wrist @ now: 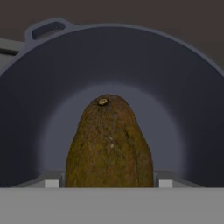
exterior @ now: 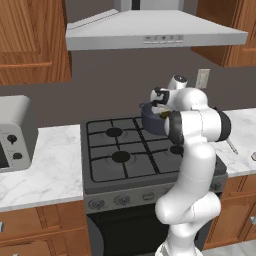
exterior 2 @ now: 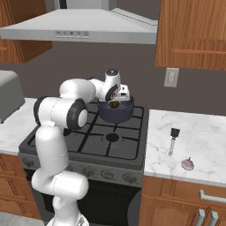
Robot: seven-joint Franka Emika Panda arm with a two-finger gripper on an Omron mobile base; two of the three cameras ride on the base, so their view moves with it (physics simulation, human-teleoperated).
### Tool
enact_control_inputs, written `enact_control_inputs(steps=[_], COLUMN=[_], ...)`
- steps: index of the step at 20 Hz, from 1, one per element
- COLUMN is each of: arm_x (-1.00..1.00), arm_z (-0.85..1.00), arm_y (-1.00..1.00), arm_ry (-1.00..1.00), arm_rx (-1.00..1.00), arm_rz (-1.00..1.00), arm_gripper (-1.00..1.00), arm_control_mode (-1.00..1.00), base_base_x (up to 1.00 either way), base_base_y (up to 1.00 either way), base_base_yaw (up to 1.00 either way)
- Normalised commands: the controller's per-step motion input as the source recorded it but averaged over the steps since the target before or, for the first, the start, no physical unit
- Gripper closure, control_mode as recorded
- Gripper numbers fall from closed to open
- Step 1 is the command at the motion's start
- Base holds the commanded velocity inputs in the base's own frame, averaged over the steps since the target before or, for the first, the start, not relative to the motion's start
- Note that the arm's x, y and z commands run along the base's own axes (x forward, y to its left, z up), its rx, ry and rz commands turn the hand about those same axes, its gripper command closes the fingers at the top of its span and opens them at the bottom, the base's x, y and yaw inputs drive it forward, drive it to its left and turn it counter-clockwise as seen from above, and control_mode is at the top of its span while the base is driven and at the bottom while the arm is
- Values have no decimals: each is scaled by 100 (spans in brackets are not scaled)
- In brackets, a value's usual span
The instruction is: Put the garlic and avocado in the pot. Retrieve the spatula and lightly stir the vegetables in the pot.
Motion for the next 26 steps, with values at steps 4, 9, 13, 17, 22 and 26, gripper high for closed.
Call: enact_control_inputs(steps=[4, 9, 13, 17, 22, 26], arm_x=[7, 1, 0, 0, 0, -48], arm_z=[0, 0, 0, 1, 12, 31], arm_y=[3, 1, 0, 0, 0, 0], arm_ry=[0, 0, 0, 0, -2, -8], arm_rx=[0, 0, 0, 0, 0, 0], arm_rz=[0, 0, 0, 0, 0, 0], arm_gripper=[100, -100, -100, -100, -100, -100], arm_control_mode=[-100, -100, -100, -100, -100, -100], base_base_x=[0, 0, 0, 0, 0, 0], base_base_y=[0, 0, 0, 0, 0, 0], base_base_yaw=[0, 0, 0, 0, 0, 0])
